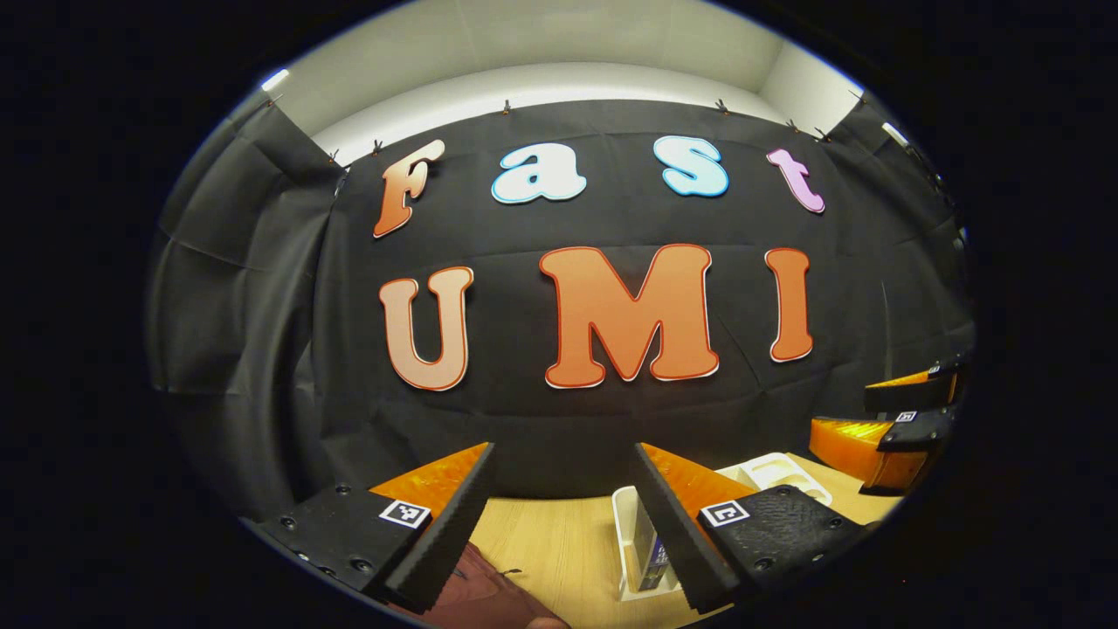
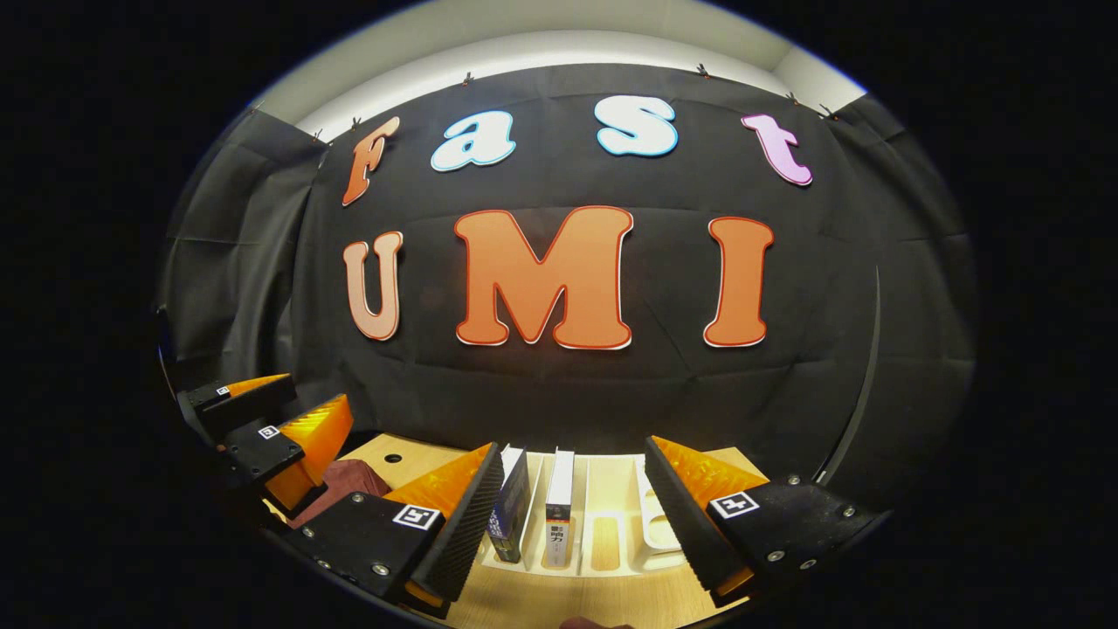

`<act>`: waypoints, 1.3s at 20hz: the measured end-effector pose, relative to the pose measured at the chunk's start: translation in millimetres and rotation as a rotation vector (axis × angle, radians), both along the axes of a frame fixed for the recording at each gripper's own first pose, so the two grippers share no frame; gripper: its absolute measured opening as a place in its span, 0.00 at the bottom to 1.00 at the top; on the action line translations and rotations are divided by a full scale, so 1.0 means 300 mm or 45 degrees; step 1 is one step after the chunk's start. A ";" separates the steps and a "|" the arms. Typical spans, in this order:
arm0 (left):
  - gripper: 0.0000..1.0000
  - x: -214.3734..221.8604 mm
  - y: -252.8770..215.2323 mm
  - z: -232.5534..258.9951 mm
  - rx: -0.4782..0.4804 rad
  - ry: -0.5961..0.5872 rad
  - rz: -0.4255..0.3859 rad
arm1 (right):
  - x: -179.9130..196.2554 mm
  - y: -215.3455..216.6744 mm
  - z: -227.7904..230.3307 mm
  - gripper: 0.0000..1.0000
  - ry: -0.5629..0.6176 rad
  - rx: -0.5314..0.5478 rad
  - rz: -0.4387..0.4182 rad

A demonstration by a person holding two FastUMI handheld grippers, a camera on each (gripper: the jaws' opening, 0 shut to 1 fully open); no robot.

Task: Open the schoolbag, grab two books from the bookshelf and put them into the schoolbag.

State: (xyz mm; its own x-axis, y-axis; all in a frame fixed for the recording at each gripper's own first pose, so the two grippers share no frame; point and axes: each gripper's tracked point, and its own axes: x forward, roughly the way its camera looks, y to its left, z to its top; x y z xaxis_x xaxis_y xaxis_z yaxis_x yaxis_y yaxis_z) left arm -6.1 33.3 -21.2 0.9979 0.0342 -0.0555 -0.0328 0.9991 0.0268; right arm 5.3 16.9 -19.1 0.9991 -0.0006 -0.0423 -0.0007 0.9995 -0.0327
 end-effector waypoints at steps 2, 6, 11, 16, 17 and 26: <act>0.96 -0.001 -0.002 -0.024 0.016 0.024 0.000 | -0.001 -0.023 -0.008 0.96 0.007 0.010 -0.019; 0.96 0.003 -0.003 -0.136 0.016 0.152 0.000 | 0.001 -0.069 -0.030 0.96 0.026 0.027 -0.060; 0.96 -0.030 -0.002 -0.268 0.118 0.315 0.001 | 0.004 -0.074 -0.068 0.96 0.059 0.042 -0.049; 0.99 -0.106 0.036 -0.473 0.262 0.566 0.016 | 0.010 -0.115 -0.091 0.96 0.067 0.015 -0.050; 0.98 -0.115 0.040 -0.512 0.292 0.595 0.016 | 0.010 -0.126 -0.096 0.96 0.072 0.015 -0.052; 0.98 -0.290 0.081 -0.846 0.670 0.853 0.000 | 0.042 -0.255 -0.172 0.96 0.125 -0.019 -0.083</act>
